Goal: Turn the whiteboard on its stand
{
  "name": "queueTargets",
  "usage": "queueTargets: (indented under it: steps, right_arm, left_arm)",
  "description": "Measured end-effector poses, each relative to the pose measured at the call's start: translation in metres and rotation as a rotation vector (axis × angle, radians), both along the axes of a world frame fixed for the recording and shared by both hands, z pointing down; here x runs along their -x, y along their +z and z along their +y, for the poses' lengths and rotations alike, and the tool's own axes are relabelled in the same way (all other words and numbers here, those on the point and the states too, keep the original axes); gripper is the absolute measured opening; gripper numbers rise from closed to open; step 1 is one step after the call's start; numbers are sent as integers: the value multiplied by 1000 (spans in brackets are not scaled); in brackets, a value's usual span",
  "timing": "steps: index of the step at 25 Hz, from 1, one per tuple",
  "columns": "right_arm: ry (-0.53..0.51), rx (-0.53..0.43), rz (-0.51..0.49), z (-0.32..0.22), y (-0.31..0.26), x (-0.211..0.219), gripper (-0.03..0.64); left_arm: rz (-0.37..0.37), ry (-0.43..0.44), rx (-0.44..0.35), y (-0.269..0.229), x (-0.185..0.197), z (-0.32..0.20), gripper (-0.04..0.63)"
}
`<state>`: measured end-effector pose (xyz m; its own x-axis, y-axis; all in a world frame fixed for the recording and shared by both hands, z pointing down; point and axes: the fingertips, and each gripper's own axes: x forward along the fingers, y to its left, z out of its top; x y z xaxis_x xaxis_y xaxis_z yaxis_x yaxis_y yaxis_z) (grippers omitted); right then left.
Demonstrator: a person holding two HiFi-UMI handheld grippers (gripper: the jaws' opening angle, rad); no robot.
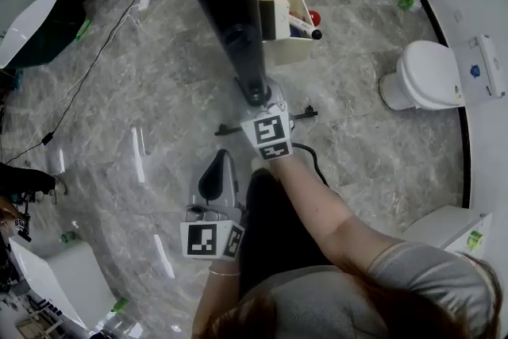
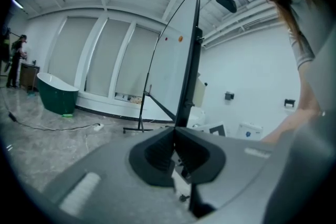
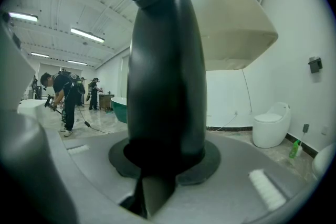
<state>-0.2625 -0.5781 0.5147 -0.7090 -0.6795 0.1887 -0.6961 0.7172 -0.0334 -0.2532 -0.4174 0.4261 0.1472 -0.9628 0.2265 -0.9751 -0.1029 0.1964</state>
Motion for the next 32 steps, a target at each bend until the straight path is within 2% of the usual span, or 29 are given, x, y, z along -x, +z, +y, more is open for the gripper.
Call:
queueTargets:
  steps: [8,14,21,26,32]
  right_arm:
    - [7,22,8,17,-17,1,98]
    - [29,0,3,66,-1,-14,98]
    - [22,-2,-1,102,-2,-26,98]
    - [14,2,0,127,-1,-32,98]
    - [5,1,4,160,-2,-34,98]
  left_arm:
    - [32,38,26,-17,4,10,-2]
    - [34,83,13,1,-9,70,-2]
    - [38,131,2,2,-24,102,-2]
    - [41,134,6,4,-34,124,-2]
    - [47,96,0,1,-43,158,-2]
